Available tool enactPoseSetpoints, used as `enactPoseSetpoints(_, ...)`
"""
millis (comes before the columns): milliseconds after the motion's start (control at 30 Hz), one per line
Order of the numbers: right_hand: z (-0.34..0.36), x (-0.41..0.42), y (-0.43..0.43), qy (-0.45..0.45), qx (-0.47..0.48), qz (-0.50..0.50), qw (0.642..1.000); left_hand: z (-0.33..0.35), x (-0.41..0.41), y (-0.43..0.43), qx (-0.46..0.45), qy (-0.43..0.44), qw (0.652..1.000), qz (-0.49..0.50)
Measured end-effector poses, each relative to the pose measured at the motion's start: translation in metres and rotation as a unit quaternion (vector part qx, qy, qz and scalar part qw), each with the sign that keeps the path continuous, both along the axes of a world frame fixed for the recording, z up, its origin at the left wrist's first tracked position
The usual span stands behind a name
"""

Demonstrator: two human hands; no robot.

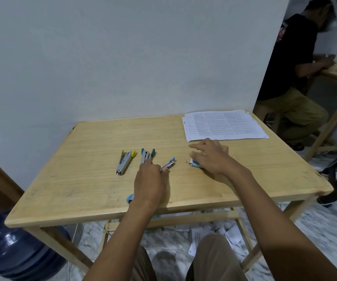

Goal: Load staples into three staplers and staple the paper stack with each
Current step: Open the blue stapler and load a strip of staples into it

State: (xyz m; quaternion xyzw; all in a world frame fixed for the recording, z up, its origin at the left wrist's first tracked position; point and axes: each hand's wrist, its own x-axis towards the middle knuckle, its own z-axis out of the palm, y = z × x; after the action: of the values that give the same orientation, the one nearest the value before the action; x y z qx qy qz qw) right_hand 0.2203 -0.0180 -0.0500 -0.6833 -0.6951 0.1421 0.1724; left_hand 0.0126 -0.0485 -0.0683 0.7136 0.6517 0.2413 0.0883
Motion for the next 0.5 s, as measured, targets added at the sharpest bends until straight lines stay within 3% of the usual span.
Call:
enactPoseSetpoints(133, 0.002, 0.021, -0.022, -0.051, -0.025, -0.030, 0.998, -0.001, 0.000, 0.002, 0.012, -0.006, 1.000, 0.003)
enactPoseSetpoints(233, -0.001, 0.025, -0.030, -0.042, -0.025, -0.011, 0.999, -0.002, 0.000, 0.003, 0.015, 0.001, 1.000, -0.006)
enactPoseSetpoints(333, 0.002, 0.031, -0.033, -0.052, -0.043, 0.025, 0.997, 0.000, 0.004, -0.002, 0.076, 0.040, 0.996, -0.016)
enactPoseSetpoints(400, 0.005, 0.039, -0.037, -0.049, -0.059, 0.044, 0.996, 0.005, 0.012, -0.007, 0.109, 0.023, 0.993, -0.046)
enactPoseSetpoints(500, 0.007, 0.049, -0.045, -0.041, -0.072, 0.055, 0.995, 0.009, 0.032, -0.012, 0.078, -0.002, 0.987, -0.141)
